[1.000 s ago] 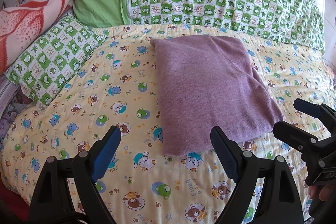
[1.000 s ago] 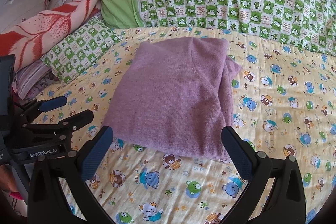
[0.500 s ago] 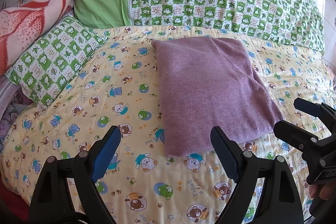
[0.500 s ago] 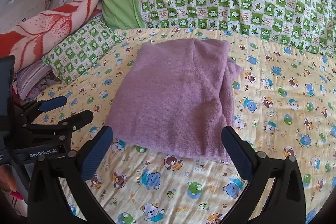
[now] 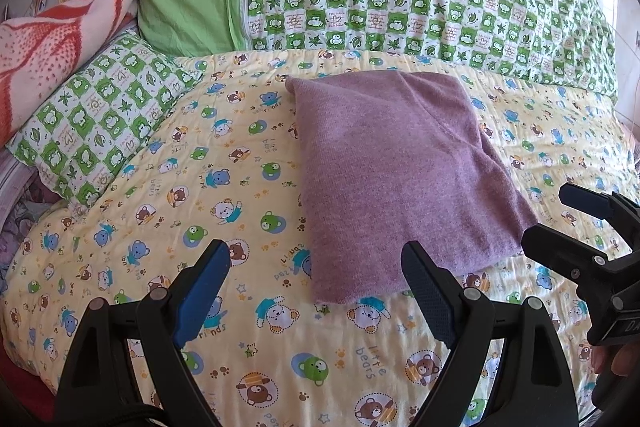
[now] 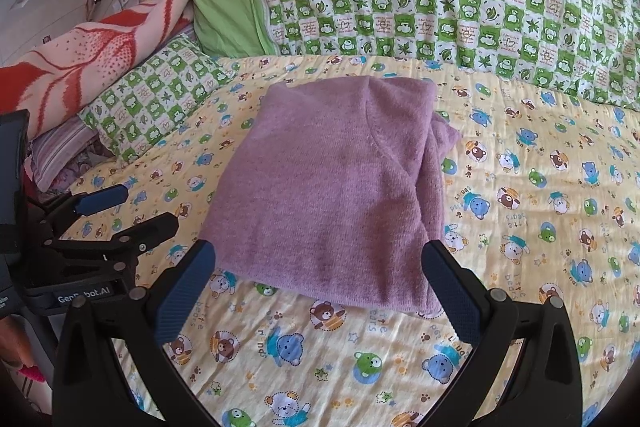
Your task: Fold small clothes
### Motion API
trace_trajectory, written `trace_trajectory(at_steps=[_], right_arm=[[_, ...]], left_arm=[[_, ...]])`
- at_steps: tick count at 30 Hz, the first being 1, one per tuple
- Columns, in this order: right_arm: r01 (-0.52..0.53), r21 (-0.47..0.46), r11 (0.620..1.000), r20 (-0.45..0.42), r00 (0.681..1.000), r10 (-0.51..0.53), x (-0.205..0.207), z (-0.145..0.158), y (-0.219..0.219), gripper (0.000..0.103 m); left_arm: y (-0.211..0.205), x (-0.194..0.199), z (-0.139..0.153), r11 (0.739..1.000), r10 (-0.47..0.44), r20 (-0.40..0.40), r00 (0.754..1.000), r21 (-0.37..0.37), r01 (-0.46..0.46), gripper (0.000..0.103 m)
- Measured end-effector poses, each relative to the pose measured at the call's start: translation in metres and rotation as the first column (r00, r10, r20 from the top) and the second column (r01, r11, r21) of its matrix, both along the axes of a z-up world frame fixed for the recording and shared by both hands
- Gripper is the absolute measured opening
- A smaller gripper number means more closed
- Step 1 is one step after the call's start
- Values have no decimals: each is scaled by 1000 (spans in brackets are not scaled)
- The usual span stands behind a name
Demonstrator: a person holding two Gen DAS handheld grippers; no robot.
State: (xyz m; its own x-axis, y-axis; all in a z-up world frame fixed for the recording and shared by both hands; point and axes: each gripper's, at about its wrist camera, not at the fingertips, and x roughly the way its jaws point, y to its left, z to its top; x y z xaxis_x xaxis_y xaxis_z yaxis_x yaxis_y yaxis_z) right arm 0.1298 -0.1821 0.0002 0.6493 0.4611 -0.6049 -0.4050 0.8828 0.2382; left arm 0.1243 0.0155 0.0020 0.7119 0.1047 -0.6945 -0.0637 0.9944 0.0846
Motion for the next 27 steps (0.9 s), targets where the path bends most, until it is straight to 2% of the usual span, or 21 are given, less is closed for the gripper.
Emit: trace_trajectory(at_steps=[27], right_arm=[[-8,-2,1000,-10,1000,8,7,-1,0,103]], left_arm=[[2,9,0,1000,-10,-4,1000,4,10,89]])
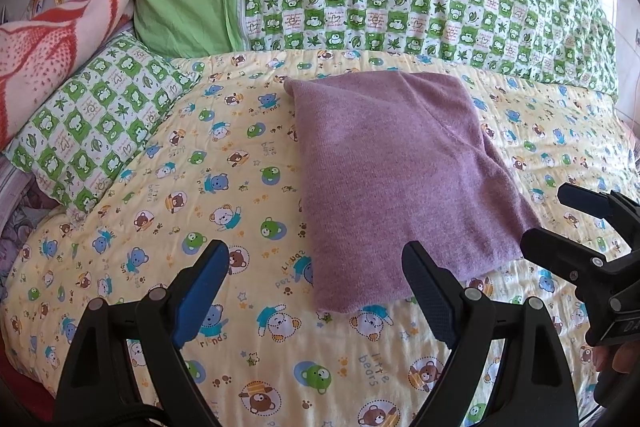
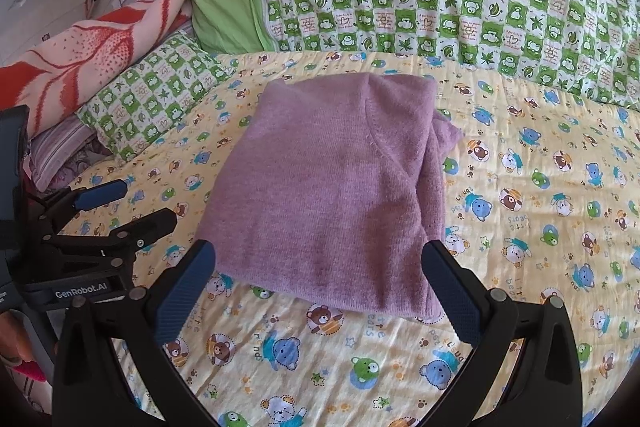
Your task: Fold small clothes
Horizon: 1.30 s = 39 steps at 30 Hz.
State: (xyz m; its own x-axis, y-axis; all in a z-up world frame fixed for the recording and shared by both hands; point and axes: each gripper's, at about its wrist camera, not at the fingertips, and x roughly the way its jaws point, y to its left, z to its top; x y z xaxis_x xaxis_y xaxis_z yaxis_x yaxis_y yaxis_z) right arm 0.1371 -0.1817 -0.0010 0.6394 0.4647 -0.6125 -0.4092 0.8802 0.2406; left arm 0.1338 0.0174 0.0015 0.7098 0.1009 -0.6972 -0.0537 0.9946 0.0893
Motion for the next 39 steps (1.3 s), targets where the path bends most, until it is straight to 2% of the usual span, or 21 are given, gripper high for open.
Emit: trace_trajectory(at_steps=[39], right_arm=[[1,2,1000,-8,1000,-1,12,-5,-9,103]], left_arm=[[1,18,-6,1000,-30,-35,999,5,30,90]])
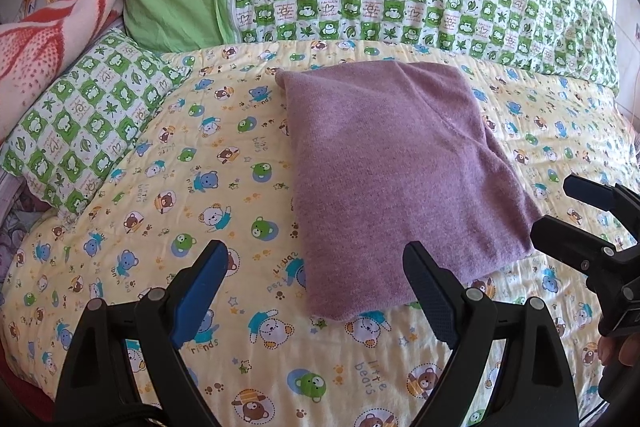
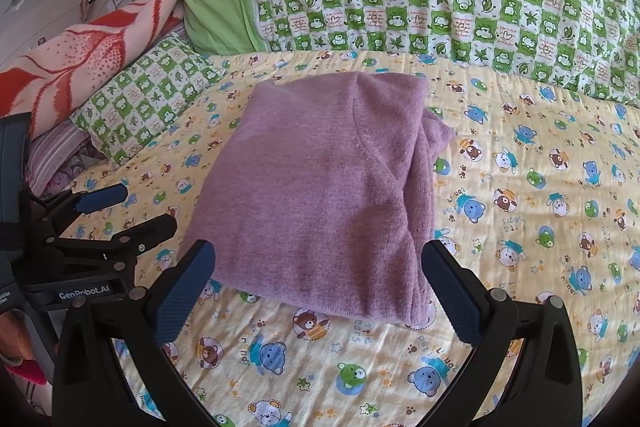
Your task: Fold small clothes
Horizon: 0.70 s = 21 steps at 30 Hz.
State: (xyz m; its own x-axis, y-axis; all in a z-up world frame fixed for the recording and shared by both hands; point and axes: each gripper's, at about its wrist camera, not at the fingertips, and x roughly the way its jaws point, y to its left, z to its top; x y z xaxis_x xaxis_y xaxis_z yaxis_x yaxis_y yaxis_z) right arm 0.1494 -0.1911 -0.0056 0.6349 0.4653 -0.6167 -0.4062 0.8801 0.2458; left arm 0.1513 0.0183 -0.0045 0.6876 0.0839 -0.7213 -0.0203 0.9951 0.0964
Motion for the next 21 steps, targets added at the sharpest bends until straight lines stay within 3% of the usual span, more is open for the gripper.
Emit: trace_trajectory(at_steps=[21], right_arm=[[3,-1,1000,1,1000,-3,7,0,-4,103]], left_arm=[[-2,10,-3,1000,-12,-15,1000,0,12,90]])
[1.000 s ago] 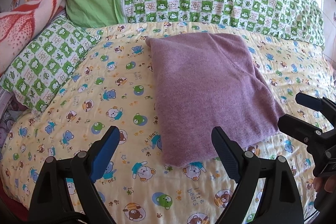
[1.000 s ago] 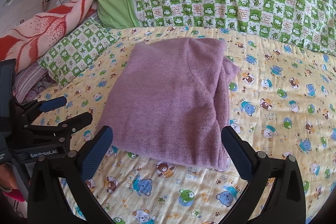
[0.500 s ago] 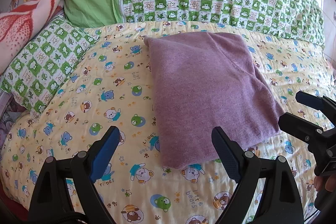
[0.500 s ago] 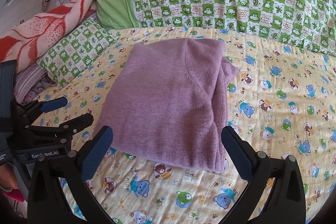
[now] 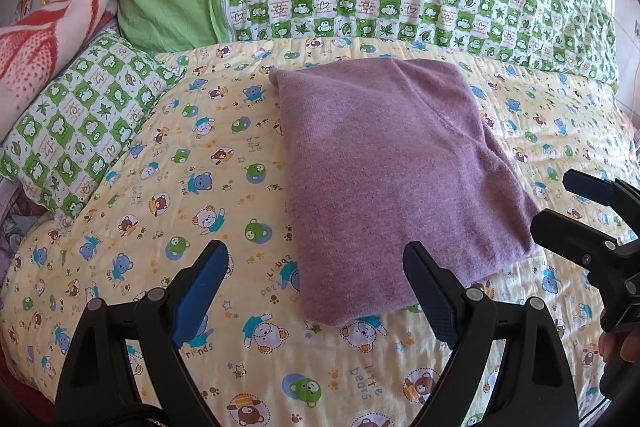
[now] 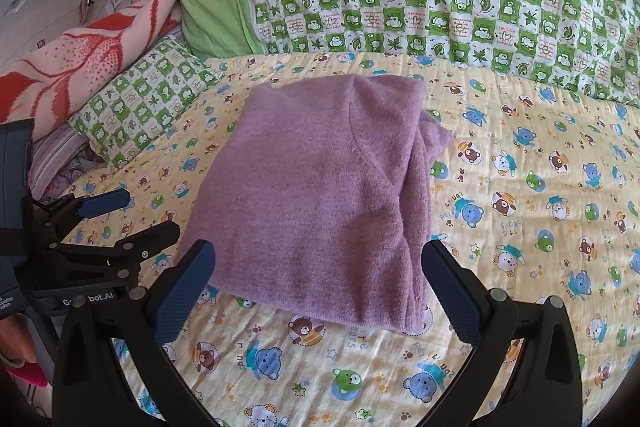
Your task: Fold small clothes
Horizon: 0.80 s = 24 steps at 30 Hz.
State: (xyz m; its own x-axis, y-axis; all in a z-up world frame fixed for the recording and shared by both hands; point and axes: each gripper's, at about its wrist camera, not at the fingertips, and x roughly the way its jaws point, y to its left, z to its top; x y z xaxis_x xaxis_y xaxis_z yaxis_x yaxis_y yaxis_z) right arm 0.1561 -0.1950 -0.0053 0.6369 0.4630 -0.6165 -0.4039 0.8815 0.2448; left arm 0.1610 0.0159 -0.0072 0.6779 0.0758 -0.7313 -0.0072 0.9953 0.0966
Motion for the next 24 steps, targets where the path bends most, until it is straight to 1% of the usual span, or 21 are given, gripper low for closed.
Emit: trace_trajectory(at_steps=[14,24], right_arm=[[-2,11,1000,1,1000,2,4,2,-2,103],[1,13,1000,-11,1000,-1,9,1,-5,103]], left_arm=[[-1,5,2,1000,2,-1,1000,0,-2,90],[-4,10,1,1000,10,2,1000,15,-10,90]])
